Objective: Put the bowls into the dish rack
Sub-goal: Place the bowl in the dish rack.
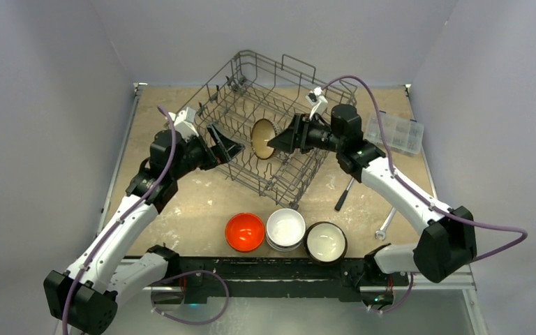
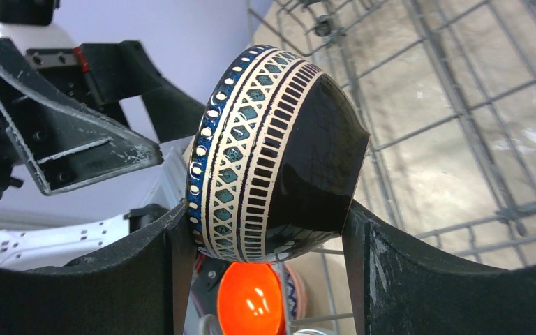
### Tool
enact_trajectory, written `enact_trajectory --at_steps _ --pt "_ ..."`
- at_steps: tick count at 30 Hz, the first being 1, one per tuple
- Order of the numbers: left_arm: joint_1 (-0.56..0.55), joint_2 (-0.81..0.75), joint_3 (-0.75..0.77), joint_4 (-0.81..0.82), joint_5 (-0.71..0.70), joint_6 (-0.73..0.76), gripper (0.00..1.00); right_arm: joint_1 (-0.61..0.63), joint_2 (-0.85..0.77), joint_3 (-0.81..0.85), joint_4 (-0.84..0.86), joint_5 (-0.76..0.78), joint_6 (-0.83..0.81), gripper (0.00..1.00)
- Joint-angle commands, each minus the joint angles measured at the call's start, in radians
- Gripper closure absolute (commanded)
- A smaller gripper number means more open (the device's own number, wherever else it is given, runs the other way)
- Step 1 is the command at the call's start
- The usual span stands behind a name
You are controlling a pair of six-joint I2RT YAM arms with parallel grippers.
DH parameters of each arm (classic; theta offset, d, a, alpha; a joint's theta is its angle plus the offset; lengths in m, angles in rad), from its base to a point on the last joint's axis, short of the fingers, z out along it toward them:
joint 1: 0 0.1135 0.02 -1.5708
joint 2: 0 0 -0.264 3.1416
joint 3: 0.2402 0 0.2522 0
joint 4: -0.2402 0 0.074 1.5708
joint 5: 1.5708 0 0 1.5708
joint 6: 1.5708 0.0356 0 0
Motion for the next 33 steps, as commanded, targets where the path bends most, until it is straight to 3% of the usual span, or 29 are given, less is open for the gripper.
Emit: enact_trajectory --at_steps 1,5,8,18,25,33 --pt "0.036 0.027 0.021 -0.093 -0.101 0.011 0.02 -0.037 -0.046 0.078 -0.001 0.034 -0.055 1.00" --pt "0.123 0.048 0.029 -0.204 -0.175 -0.010 0.07 -0.038 -0.060 0.103 -0.060 0.086 -0.103 1.00" --pt "0.222 0.079 0.008 -0.212 -0.140 -0.032 0.10 -0.038 -0.069 0.115 -0.096 0.111 -0.132 1.00" --pt "0.373 0.320 -0.029 0.062 0.060 -0.075 0.19 -0.038 -0.089 0.156 -0.136 0.129 -0.175 1.00" --pt "0.438 0.420 -0.015 0.181 0.090 -0.099 0.38 -0.038 -0.089 0.172 -0.180 0.129 -0.195 1.00" --pt "0.439 0.404 -0.120 0.342 0.164 -0.201 0.82 -0.037 -0.071 0.197 -0.198 0.113 -0.213 1.00"
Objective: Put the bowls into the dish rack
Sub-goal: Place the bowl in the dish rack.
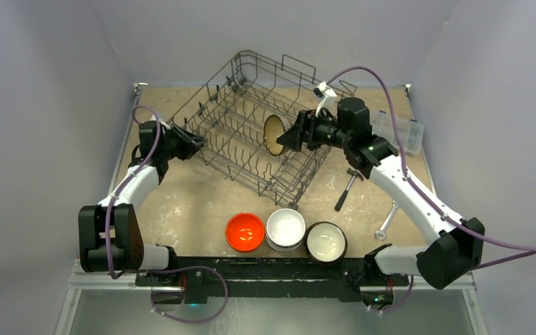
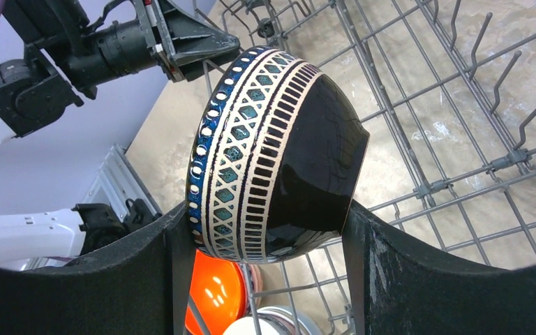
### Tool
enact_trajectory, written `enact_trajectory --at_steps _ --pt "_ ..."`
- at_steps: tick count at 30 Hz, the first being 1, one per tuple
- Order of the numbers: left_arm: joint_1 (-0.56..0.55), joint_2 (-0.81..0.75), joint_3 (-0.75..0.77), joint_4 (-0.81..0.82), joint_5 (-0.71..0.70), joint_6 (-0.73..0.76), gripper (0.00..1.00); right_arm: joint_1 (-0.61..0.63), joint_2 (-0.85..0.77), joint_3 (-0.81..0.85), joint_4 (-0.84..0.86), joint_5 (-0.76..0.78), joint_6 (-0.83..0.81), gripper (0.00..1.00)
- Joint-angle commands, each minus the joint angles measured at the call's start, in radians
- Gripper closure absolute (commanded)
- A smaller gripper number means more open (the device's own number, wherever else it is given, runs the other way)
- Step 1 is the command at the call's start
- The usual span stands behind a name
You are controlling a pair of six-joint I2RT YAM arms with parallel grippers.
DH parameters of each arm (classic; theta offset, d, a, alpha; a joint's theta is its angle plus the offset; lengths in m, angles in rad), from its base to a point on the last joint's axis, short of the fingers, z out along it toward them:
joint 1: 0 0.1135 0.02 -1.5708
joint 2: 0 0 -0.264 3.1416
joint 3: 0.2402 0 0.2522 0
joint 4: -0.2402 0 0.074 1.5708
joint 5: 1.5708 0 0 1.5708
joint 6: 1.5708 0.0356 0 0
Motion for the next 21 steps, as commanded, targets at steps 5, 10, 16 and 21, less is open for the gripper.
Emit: enact_trajectory --at_steps 5,10,16,21 --pt "-0.007 -0.139 -0.158 0.138 -0.016 -0.170 1.00 0.004 -0.008 0.094 0.074 -0.017 -0.027 1.00" --pt "-0.090 -0.303 -0.245 0.048 -0.181 -0.292 1.00 0.022 0.015 0.117 0.064 0.009 -0.027 1.00" --pt "-0.236 -0.474 -0.324 -0.025 -0.415 -0.463 1.00 0.034 0.036 0.136 0.041 0.060 -0.038 1.00" --pt "-0.367 -0.441 -0.357 -0.003 -0.479 -0.550 1.00 0.037 0.046 0.144 0.019 0.108 -0.057 1.00"
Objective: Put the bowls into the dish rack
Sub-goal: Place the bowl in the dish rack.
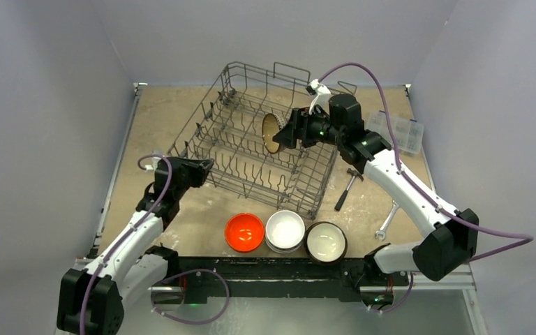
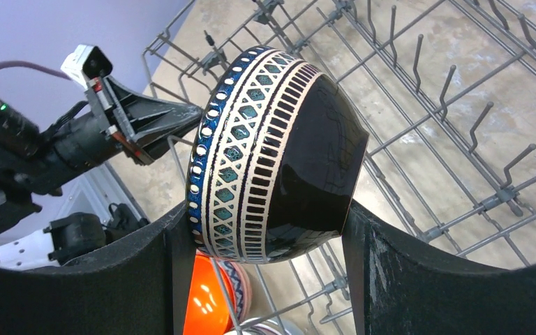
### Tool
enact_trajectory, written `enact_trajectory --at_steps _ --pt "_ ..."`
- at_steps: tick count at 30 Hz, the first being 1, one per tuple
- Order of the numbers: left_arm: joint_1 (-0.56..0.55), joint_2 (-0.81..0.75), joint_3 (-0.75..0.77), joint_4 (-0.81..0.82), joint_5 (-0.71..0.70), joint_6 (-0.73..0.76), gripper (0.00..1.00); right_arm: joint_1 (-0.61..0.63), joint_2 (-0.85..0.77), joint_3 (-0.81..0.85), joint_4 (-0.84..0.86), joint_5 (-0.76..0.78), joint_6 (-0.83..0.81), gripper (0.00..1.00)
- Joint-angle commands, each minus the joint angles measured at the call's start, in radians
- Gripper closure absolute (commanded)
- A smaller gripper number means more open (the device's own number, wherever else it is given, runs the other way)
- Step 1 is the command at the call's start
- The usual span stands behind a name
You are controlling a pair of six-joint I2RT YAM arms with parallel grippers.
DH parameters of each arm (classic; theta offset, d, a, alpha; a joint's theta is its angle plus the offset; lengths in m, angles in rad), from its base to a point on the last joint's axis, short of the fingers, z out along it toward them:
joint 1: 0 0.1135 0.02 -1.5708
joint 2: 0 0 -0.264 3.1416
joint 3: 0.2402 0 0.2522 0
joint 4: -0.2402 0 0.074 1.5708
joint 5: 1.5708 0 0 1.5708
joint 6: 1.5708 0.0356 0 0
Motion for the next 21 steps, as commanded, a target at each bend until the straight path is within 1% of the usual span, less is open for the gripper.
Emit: enact_trajectory --at_steps 1,5,9,12,13,15,17,19,20,21 --pt "-0.125 0.046 -0.015 0.019 -0.080 -0.060 1.00 0.005 -0.008 0.083 0.044 0.064 -0.032 1.00" --pt "-0.160 0.102 -0.010 0.060 -0.085 -0.085 1.00 0.006 -0.001 0.099 0.009 0.115 -0.052 1.00" --pt "-0.221 0.145 0.007 0.111 -0.104 -0.095 1.00 0.006 0.006 0.107 -0.015 0.164 -0.058 1.00" --pt "-0.238 0.171 0.034 0.087 -0.111 -0.059 1.00 0.005 0.010 0.111 -0.024 0.186 -0.062 1.00" --pt "-0.238 0.168 0.043 0.064 -0.118 -0.036 0.97 0.005 0.008 0.110 -0.025 0.190 -0.063 1.00" --pt "-0.237 0.142 0.071 -0.024 -0.165 0.014 0.82 0.005 0.004 0.107 -0.029 0.191 -0.065 1.00" --pt "-0.237 0.104 0.101 -0.121 -0.232 0.064 0.52 0.005 -0.004 0.107 -0.036 0.190 -0.066 1.00" --pt "-0.237 0.062 0.134 -0.218 -0.315 0.112 0.12 0.006 -0.016 0.106 -0.049 0.187 -0.072 1.00" --pt "-0.236 0.043 0.152 -0.269 -0.361 0.135 0.04 0.005 -0.025 0.104 -0.047 0.192 -0.076 1.00" --pt "-0.236 0.027 0.168 -0.298 -0.400 0.183 0.01 0.006 -0.030 0.103 -0.049 0.197 -0.079 1.00"
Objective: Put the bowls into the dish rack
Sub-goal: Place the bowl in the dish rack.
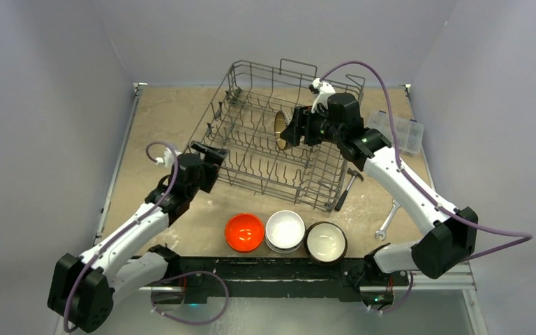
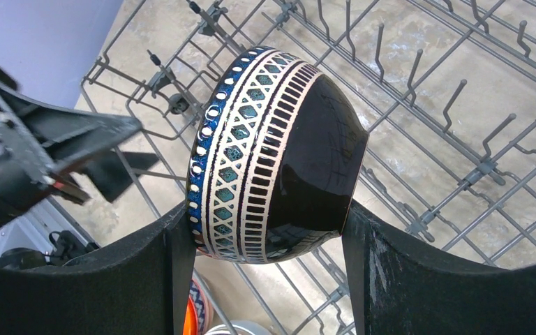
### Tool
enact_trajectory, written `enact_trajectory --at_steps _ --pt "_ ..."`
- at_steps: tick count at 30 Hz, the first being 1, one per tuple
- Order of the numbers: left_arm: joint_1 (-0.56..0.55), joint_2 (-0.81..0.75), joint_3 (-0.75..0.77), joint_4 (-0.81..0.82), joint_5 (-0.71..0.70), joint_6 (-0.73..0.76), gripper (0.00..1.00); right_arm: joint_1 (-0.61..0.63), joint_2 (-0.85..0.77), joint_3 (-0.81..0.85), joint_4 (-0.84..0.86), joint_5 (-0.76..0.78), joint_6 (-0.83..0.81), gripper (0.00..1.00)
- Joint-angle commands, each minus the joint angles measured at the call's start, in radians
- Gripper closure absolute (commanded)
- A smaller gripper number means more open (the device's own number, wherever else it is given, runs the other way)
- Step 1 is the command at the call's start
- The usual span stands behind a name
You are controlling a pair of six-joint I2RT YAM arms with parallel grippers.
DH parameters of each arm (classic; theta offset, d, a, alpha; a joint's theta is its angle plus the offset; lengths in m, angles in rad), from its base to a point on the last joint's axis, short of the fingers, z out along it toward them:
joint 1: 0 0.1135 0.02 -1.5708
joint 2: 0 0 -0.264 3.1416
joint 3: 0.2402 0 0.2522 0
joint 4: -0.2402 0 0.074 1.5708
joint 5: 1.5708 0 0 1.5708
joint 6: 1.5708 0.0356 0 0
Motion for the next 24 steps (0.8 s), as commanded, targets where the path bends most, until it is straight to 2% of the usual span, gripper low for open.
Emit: enact_trajectory --at_steps 1,6,9,14,18,20,24 --pt "0.005 -0.088 0.108 -0.274 -0.215 0.229 0.01 0.004 -0.053 0.066 0.046 0.020 -0.028 1.00" --pt "0.046 -0.090 0.292 -0.390 -0.310 0.581 0.01 0.005 -0.059 0.064 0.027 0.009 -0.045 1.00" --pt "0.113 -0.012 0.436 -0.449 -0.255 0.774 0.01 0.005 -0.063 0.052 0.033 -0.006 -0.048 1.00" --pt "0.215 0.218 0.675 -0.565 -0.136 0.992 0.01 0.005 -0.063 0.038 0.026 -0.022 -0.057 1.00" --pt "0.227 0.432 0.847 -0.666 -0.052 1.076 0.01 0.004 -0.058 0.029 0.019 -0.029 -0.058 1.00" --pt "0.231 0.520 0.889 -0.678 0.013 1.102 0.02 0.005 -0.057 0.025 0.017 -0.033 -0.058 1.00" --pt "0.234 0.648 0.939 -0.661 0.080 1.098 0.09 0.005 -0.058 0.020 0.013 -0.036 -0.056 1.00"
